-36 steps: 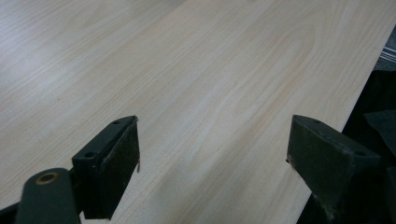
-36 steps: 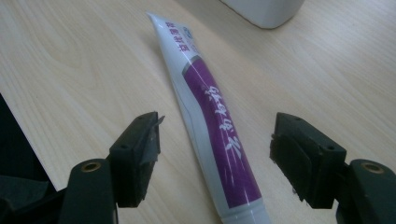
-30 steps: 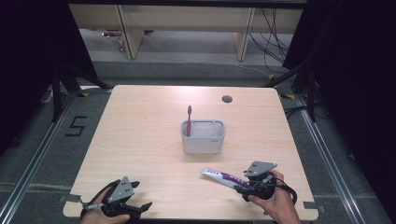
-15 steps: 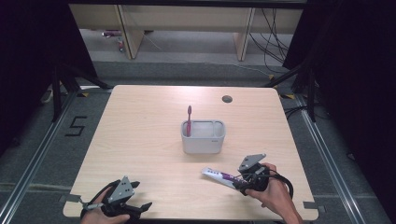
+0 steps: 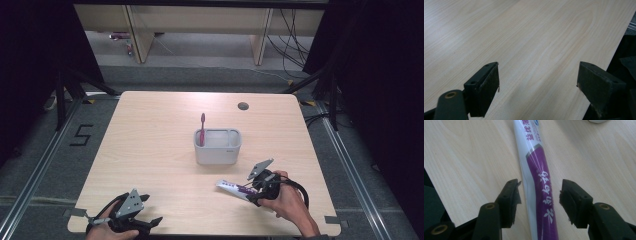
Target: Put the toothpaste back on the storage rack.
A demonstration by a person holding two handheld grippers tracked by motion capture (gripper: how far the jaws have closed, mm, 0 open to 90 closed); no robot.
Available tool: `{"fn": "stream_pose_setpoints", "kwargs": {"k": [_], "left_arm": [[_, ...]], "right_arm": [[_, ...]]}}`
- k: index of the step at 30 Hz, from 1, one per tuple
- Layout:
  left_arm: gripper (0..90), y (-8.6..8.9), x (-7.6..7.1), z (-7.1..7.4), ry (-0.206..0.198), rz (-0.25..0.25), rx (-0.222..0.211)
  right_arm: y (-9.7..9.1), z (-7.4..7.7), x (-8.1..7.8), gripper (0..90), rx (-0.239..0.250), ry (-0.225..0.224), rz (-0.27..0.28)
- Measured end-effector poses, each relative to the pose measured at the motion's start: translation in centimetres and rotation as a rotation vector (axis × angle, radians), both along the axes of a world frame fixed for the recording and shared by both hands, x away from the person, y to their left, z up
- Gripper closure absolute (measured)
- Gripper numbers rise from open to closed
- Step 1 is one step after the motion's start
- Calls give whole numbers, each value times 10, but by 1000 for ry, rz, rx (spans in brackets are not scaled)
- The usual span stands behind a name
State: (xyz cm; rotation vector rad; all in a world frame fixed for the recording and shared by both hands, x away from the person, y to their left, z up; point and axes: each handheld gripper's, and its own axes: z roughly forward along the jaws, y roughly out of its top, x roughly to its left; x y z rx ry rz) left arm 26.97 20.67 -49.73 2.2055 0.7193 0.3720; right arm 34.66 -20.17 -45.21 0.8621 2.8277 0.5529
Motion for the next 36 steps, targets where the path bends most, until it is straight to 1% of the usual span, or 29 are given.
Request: {"fn": "stream_pose_setpoints", "kwargs": {"k": [1, 2, 6, 7, 8, 9, 10, 11, 12, 13, 14, 15, 16, 17, 18, 19, 20, 21, 22, 23, 25, 26, 28, 29, 30, 31, 33, 34, 36], "left_arm": [[174, 0, 0, 0, 4, -4, 0], [174, 0, -1, 0, 4, 4, -4], [174, 0, 0, 0, 1, 1, -4], [174, 0, -1, 0, 3, 3, -4], [174, -1, -1, 0, 11, 10, -10], [175, 0, -1, 0, 8, 8, -6], [175, 0, 0, 0, 2, -1, -2], [175, 1, 0, 1, -3, -9, 12], [176, 0, -1, 1, 0, -4, -8], [176, 0, -1, 1, 2, -6, -6], [177, 0, -1, 1, 1, -7, -8], [177, 0, -1, 1, -2, 2, -15], [177, 0, -1, 1, 0, -6, -11], [177, 0, -1, 1, 4, -9, -4], [177, 0, -1, 1, 3, -9, -5], [177, 0, -1, 1, -3, -5, -8], [177, 0, -1, 2, -5, -3, -2], [177, 0, -1, 2, -5, -3, 1], [177, 0, -1, 2, -5, -3, 0], [178, 1, -1, 2, -5, -5, 2], [178, 1, -1, 3, -4, -8, 0], [178, 1, -1, 3, -4, -6, -3], [178, 1, -1, 2, -9, -5, 5], [178, 1, -1, 3, -7, -7, 14], [178, 1, -1, 2, -7, -5, 9], [178, 1, -1, 2, -5, -5, 1], [179, 0, -1, 2, -6, -3, 2], [179, 0, -1, 2, -11, -3, 3], [179, 1, -1, 2, -6, -9, 4]], "right_arm": [[0, -1, 3, 508, 3, -18, 39], [0, -2, 4, 514, -12, -19, 29], [3, -5, 9, 531, -36, 1, 40], [4, -5, 10, 536, -46, 10, 33], [6, -5, 10, 537, -42, 26, 31], [6, -6, 13, 538, -55, 20, 48], [7, -7, 14, 538, -56, 30, 51], [8, -8, 15, 538, -57, 37, 47], [9, -9, 16, 538, -66, 34, 53], [10, -11, 17, 542, -80, 37, 52], [12, -12, 18, 545, -82, 45, 67], [13, -13, 18, 547, -85, 56, 59], [15, -13, 18, 547, -79, 65, 67], [16, -13, 18, 547, -80, 75, 53], [16, -13, 20, 547, -78, 75, 61], [16, -13, 20, 550, -77, 80, 55], [17, -14, 22, 554, -81, 84, 63], [17, -14, 22, 559, -91, 91, 52], [18, -15, 23, 561, -95, 91, 70], [18, -16, 23, 564, -97, 100, 59], [18, -17, 23, 572, -103, 100, 63], [19, -18, 23, 575, -110, 110, 63], [20, -19, 23, 581, -121, 107, 75], [20, -19, 22, 591, -132, 107, 61], [20, -19, 23, 593, -131, 107, 78], [20, -19, 23, 594, -132, 110, 74], [21, -19, 23, 592, -144, 114, 69], [22, -20, 23, 592, -152, 118, 75], [23, -20, 25, 591, -155, 125, 84]]}}
